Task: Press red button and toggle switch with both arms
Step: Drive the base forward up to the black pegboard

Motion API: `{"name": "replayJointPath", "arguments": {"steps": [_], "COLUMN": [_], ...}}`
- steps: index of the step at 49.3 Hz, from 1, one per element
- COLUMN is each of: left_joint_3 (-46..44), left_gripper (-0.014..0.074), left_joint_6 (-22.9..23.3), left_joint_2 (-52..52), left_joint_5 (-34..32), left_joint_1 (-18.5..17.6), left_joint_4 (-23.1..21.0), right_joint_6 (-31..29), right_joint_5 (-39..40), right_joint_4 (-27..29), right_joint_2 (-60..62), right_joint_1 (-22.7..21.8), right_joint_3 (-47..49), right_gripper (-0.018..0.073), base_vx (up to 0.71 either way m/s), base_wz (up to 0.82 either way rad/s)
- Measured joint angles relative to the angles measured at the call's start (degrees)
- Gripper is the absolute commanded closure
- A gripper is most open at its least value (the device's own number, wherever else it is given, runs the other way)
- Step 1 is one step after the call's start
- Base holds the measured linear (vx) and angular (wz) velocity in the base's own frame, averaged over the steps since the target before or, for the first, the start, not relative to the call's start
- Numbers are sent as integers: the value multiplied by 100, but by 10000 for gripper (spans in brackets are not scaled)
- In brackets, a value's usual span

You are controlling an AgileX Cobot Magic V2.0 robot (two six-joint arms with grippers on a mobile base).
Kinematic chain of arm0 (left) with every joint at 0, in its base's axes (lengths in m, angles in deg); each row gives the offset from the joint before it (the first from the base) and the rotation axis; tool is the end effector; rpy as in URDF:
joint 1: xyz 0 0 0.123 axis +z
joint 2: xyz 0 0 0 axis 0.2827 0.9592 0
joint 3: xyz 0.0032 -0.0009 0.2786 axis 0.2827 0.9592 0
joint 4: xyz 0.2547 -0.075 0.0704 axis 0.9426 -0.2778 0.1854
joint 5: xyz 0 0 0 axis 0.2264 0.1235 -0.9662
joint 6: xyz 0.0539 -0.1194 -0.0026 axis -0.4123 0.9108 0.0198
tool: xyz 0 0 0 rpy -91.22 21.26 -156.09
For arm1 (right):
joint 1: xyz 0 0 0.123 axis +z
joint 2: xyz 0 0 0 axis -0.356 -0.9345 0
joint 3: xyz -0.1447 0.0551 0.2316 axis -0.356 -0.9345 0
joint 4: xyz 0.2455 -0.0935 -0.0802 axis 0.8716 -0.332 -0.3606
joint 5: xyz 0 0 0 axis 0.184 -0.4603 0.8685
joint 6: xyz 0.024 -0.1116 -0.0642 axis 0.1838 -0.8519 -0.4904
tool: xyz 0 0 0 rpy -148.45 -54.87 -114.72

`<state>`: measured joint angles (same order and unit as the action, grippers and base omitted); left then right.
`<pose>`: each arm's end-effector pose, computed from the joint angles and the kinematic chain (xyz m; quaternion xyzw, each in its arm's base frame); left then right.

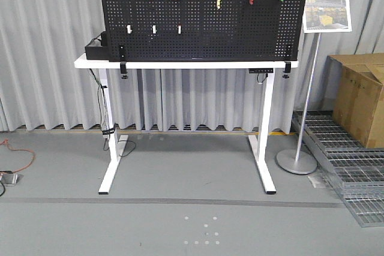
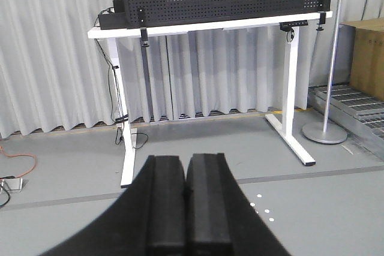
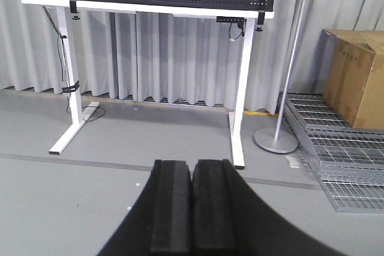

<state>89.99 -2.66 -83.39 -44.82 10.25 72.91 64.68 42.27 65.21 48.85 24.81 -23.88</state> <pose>0.1256 -0.0150 0.1944 0.0578 0.7135 -0.0265 0.6978 0.1258 0.0074 0.1842 -0.0463 0.7392 -0.0022 0.6719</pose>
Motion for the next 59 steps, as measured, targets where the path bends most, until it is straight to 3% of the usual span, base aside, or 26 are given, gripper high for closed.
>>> {"name": "replayJointPath", "arguments": {"steps": [36,59], "left_joint_3": [0,0], "left_gripper": [595,595], "left_joint_6": [0,0], "left_joint_2": [0,0], "left_joint_5": [0,0], "left_joint_1": [0,0], "left_joint_4": [0,0], "right_joint_6": [0,0], "right_joint_5": [0,0], "right_joint_4": [0,0], "right_joint_2": [0,0], "right_joint_1": [0,0], "right_joint_3": [0,0], "right_gripper": [562,562], "base_vx": [2,29], "base_wz": [0,-5]}}
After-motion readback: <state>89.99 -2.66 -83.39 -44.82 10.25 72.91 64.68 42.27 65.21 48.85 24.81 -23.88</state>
